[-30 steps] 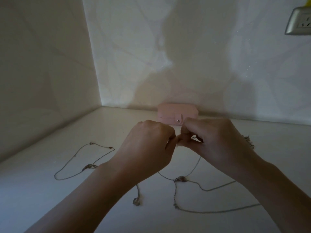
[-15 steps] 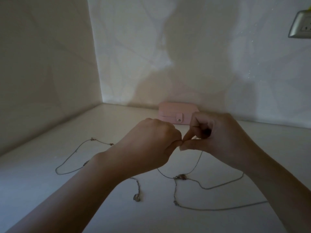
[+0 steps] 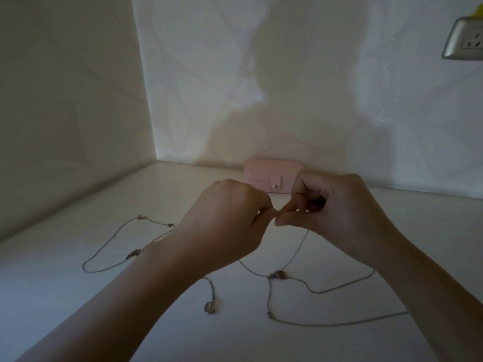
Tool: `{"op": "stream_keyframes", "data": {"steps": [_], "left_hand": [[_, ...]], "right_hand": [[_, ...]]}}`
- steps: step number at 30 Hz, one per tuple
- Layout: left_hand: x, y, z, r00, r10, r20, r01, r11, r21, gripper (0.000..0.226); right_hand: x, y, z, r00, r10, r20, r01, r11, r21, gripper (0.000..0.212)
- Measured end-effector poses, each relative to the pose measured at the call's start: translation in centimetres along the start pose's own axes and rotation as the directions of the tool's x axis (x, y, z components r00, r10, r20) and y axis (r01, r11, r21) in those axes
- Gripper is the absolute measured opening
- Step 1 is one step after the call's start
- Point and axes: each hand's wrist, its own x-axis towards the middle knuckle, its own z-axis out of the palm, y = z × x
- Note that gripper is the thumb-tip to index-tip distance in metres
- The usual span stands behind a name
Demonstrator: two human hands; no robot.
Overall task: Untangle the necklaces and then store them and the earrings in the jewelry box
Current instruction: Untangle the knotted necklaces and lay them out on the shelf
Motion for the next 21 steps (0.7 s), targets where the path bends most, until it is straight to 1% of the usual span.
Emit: {"op": "stream_keyframes", "data": {"steps": [4,8,12,14,18,21], "left_hand": [[0.04,-0.09,-0.1,0.995,-0.103,-0.01,0.102,0.992,-0.079,0.024],[-0.01,-0.06,-0.02,0.991,-0.132,0.01,0.132,0.984,-0.124,0.023],[0.04,-0.12,0.19,0.984,-0.175,0.018,0.176,0.975,-0.136,0.022],[0.14,-0.16,0.31,0.98,-0.197,0.027,0.199,0.965,-0.174,0.021],[0.14,-0.18,0.41,0.979,-0.2,0.04,0.203,0.953,-0.226,0.021],[0.17,-0.32,0.29,0.989,-0.139,0.043,0.145,0.965,-0.217,0.021]], "right_hand": [[-0.04,-0.14,-0.16,0.999,0.033,0.005,-0.034,0.999,0.039,0.041],[-0.06,-0.2,-0.16,0.999,0.031,-0.012,-0.031,0.999,0.041,0.042],[-0.12,-0.33,0.06,0.999,-0.029,-0.018,0.03,0.999,0.038,0.038],[-0.09,-0.28,0.33,0.996,-0.082,-0.024,0.082,0.996,0.02,0.034],[0.04,-0.05,0.51,0.99,-0.134,-0.042,0.133,0.991,-0.014,0.032],[-0.01,-0.12,0.47,0.992,-0.115,-0.054,0.115,0.993,-0.004,0.033]]}}
